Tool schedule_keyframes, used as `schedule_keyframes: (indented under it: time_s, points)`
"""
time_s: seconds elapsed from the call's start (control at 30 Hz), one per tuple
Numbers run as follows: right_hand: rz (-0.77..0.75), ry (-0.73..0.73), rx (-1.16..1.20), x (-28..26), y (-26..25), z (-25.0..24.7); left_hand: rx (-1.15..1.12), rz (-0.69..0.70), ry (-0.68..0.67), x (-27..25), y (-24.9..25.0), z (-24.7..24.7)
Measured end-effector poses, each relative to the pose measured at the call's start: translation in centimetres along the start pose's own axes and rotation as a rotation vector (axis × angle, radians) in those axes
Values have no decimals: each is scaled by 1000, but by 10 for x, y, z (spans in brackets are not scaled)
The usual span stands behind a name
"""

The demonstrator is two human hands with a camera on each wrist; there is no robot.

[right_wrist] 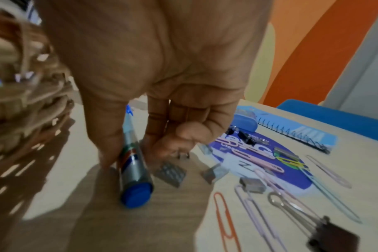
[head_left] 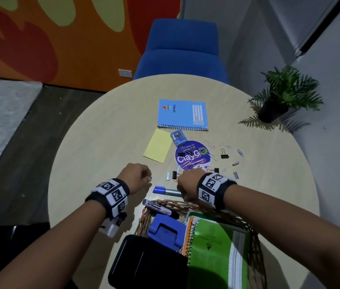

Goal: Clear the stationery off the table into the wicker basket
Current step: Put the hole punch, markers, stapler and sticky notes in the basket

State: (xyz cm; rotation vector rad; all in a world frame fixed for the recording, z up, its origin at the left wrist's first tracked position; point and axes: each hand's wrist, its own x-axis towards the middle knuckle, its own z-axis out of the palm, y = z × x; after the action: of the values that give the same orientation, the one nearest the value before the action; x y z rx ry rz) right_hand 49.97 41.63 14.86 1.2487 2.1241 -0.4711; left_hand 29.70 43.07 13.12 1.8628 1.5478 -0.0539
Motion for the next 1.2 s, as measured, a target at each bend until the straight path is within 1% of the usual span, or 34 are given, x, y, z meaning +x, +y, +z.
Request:
schedule_keyframes:
  time_s: [0.03,0.1,0.17,0.23,0.3,0.37,0.4,0.43,0.53,0.6,0.67,0.73,0.8,0.9,0.97,1.07,1.17,1.2]
  points:
    - [-12,-6,-16,0,-1,0,-6,3,23,7,3,-1]
    - [-9,63,12,-4,2,-4,-7,28,97,29,12,-8]
    - [18,168,106,-19,8,-13,41,73,161,56,23,-17]
    - [22,242,223,-40,13,-23,87,126,201,81,34,-23]
    - [3,401,353,-69,12,-25,104,174,212,102,48,-26]
    - [-25,559,521,-104,3,-22,134,225,190,121,61,-23]
    - [-27,605,607,-119,-3,-18,155,248,161,129,67,-21]
    - [-21,622,682,-130,-10,-12,183,268,131,134,73,-17]
    - [-1,581,806,-144,-28,11,351,301,46,143,85,-7]
    - [-19,580,742,-143,-38,23,438,294,51,147,89,-1]
    - [-51,591,661,-136,-44,33,455,273,90,151,87,4]
    - [-37,596,661,-127,-47,34,476,245,102,154,84,4]
    - [-17,567,653,-121,-47,27,482,214,81,152,79,0]
    - [-9,502,618,-118,-48,11,399,193,91,143,71,-13]
    - [33,472,599,-118,-46,6,325,206,125,127,66,-27]
    - [82,413,607,-112,-46,9,160,222,184,83,66,-53]
    - [91,357,627,-98,-59,11,-130,235,227,24,70,-75]
    - [90,334,623,-90,-62,12,-215,238,216,4,69,-77]
